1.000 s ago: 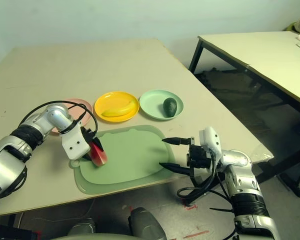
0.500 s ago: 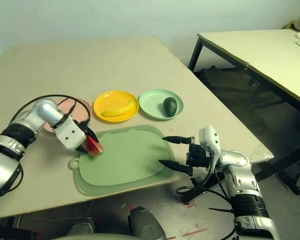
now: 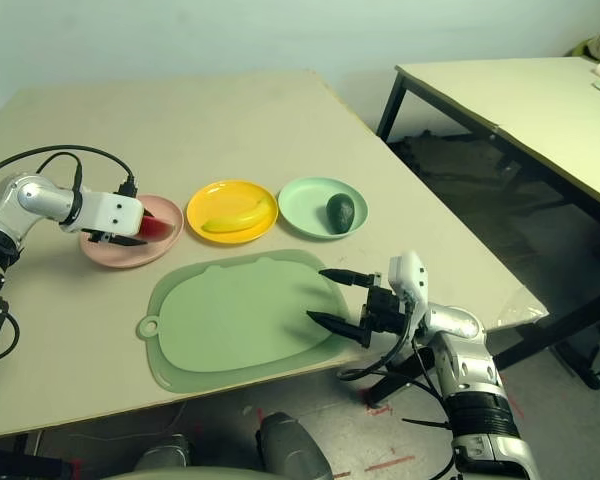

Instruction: Place the fruits into color-matched plates.

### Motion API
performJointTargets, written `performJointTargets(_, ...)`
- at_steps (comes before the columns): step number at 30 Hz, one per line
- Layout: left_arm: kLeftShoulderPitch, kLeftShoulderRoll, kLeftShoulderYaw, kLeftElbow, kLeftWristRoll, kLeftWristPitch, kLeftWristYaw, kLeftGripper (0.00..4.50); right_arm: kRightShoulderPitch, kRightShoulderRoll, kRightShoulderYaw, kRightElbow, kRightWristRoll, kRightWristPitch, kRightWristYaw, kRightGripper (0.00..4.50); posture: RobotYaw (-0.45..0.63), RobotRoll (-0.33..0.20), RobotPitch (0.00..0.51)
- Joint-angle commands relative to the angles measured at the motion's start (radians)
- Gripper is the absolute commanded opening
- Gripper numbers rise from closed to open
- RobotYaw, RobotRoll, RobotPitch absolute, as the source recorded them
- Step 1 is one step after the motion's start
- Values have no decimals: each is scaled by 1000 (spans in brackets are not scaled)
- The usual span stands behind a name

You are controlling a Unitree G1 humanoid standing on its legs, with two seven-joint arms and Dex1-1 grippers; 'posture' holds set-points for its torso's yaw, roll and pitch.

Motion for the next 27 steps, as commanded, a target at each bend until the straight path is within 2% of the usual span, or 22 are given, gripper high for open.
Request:
performJointTargets(1, 13, -4, -3, 34, 46, 57, 56, 2243, 12, 1, 14, -25, -5, 8, -8, 4500, -204, 0, 11)
performJointTargets(10, 33, -32, 10, 52, 78, 107, 102, 2243, 11, -16, 7, -32, -1, 15, -15, 4500, -210, 0, 12)
performJointTargets(12, 34, -33, 8, 52, 85, 111, 101, 2989, 10, -17, 9, -31, -4, 12, -13, 4500, -210, 0, 12)
performJointTargets(17, 38, -30, 2, 53, 101, 113, 102, 4482, 9, -14, 13, -29, -5, 13, -15, 4500, -209, 0, 13)
performJointTargets(27, 31, -9, 21, 44, 96, 88, 80, 4482, 4, -12, 18, -24, -5, 13, -12, 4500, -203, 0, 10)
